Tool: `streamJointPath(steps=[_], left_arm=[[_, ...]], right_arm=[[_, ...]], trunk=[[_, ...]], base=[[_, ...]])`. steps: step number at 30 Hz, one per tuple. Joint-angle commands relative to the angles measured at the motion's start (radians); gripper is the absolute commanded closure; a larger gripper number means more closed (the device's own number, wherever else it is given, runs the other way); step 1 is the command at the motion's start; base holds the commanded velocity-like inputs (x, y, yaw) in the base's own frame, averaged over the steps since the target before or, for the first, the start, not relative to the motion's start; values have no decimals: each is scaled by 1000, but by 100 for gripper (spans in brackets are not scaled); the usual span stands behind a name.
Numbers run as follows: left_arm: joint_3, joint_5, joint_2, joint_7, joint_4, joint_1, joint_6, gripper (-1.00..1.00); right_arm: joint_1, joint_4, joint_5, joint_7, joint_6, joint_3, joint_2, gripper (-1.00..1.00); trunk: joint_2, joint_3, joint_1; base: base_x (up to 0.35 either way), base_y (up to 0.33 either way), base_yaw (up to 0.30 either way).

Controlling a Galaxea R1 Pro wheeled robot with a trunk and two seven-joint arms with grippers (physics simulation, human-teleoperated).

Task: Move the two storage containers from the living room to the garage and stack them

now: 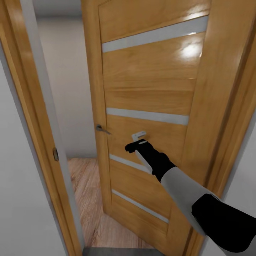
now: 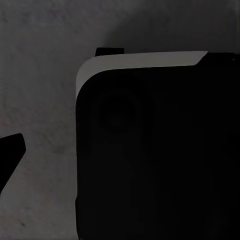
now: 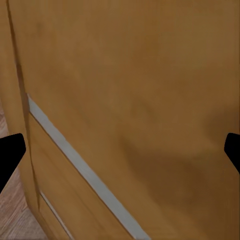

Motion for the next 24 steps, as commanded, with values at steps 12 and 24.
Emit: streamJointPath(steps=[12,24], left_arm=[[0,1,0,-1,0,0,-3,-100],[0,1,-1,0,0,0,-3,-100]], right_arm=[[-1,-1,-9,-11,1,6,0,-100],[-1,-1,-5,-17,8,10,0,-100]], trunk=[[-1,-1,0],[-1,-1,0]], base=[[267,0,0],[20,0,0]])
